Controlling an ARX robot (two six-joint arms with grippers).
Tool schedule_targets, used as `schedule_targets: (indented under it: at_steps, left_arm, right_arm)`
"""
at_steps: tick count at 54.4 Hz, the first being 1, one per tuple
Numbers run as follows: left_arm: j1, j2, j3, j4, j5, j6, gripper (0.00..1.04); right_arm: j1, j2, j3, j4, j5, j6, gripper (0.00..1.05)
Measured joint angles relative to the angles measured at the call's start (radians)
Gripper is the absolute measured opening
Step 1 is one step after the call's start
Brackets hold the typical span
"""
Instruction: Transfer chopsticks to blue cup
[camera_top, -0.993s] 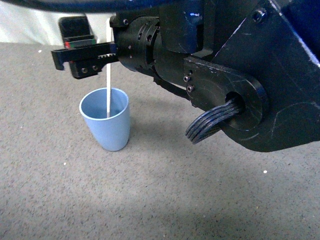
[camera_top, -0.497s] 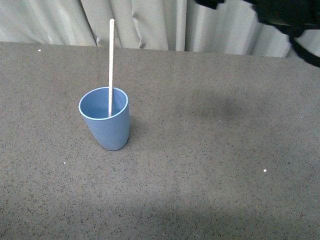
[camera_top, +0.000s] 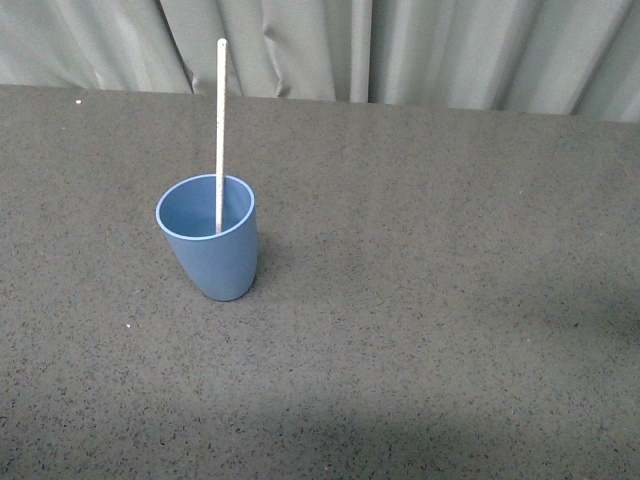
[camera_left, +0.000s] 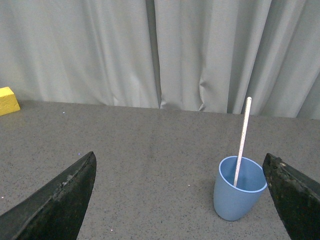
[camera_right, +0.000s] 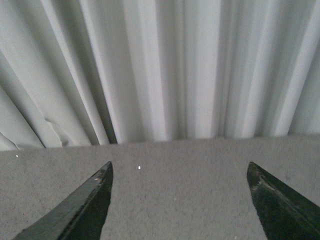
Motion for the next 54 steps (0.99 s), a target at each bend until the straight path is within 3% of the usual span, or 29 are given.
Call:
schedule_targets:
  at_steps: [14, 18, 22, 35, 39, 54]
  left_arm:
    - [0.000, 0.000, 0.000, 0.000, 0.000, 0.000, 0.98]
    - [0.000, 0.000, 0.000, 0.000, 0.000, 0.000, 0.98]
    - [0.000, 0.000, 0.000, 0.000, 0.000, 0.000, 0.98]
    - [0.000, 0.000, 0.000, 0.000, 0.000, 0.000, 0.98]
    - [0.000, 0.000, 0.000, 0.000, 0.000, 0.000, 0.98]
    - [0.000, 0.000, 0.000, 0.000, 0.000, 0.000, 0.98]
  right_arm:
    - [-0.060, -0.178, -0.145, -0.025, -0.064, -0.074, 0.24]
    - [-0.069, -0.215, -0.161, -0.042, -0.072, -0.076, 0.13]
    - [-0.121, -0.262, -0.183, -0.072, -0.144, -0.079, 0.01]
    - [-0.153, -0.397, -0.228, -0.159, -0.154, -0.081, 0.01]
    - [-0.153, -0.410, -0.262, -0.124, -0.154, -0.081, 0.01]
    - [-0.154, -0.613, -0.278, -0.312, -0.154, -0.081, 0.01]
